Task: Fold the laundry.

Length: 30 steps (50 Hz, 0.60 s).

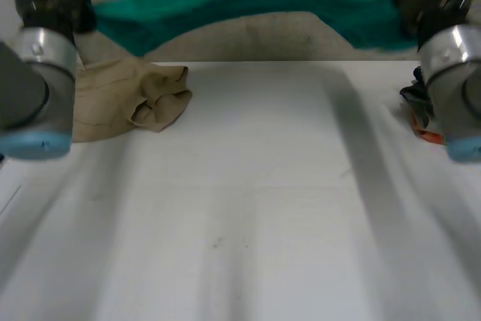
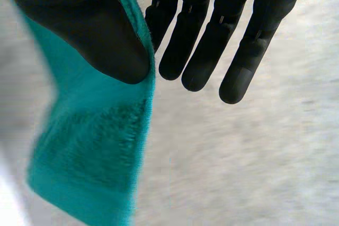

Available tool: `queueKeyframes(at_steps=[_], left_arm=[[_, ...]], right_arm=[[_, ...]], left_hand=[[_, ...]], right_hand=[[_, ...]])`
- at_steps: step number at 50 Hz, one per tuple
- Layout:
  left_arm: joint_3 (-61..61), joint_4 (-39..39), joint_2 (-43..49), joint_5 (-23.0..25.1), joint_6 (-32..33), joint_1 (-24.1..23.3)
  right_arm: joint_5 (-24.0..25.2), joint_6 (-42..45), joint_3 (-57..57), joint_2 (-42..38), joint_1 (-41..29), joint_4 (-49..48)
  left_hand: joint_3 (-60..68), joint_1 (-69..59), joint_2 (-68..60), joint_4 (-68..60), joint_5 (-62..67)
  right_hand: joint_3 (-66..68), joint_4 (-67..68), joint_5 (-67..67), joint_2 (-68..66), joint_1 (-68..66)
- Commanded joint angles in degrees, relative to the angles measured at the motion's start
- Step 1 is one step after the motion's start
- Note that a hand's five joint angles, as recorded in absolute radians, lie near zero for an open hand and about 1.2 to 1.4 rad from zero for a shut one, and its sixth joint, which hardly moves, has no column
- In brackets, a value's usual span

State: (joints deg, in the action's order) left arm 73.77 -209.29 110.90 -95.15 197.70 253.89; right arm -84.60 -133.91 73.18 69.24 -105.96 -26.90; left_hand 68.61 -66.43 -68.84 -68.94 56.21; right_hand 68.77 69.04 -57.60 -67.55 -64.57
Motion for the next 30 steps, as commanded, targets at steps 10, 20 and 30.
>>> queueKeyframes(at_steps=[10,20,30], left_arm=[[23.7,0.1,0.5,1.1,-3.6,0.6],[25.3,-0.2,0.7,3.1,-3.9,0.6],[25.7,-0.1,0.6,3.4,-3.9,0.6]], right_arm=[[6.5,-7.5,21.5,-8.0,2.7,6.3],[10.4,-25.9,19.2,-9.0,8.8,13.2],[9.7,-28.6,17.4,-9.8,11.7,17.5]], left_hand=[[11.4,-13.6,-11.2,-11.1,13.8],[11.4,-13.6,-11.2,-11.1,13.8],[11.4,-13.6,-11.2,-11.1,13.8]], right_hand=[[11.2,11.0,-12.4,-12.5,-15.4],[11.2,11.0,-12.4,-12.5,-15.4],[-20.7,-20.9,19.5,19.4,16.5]])
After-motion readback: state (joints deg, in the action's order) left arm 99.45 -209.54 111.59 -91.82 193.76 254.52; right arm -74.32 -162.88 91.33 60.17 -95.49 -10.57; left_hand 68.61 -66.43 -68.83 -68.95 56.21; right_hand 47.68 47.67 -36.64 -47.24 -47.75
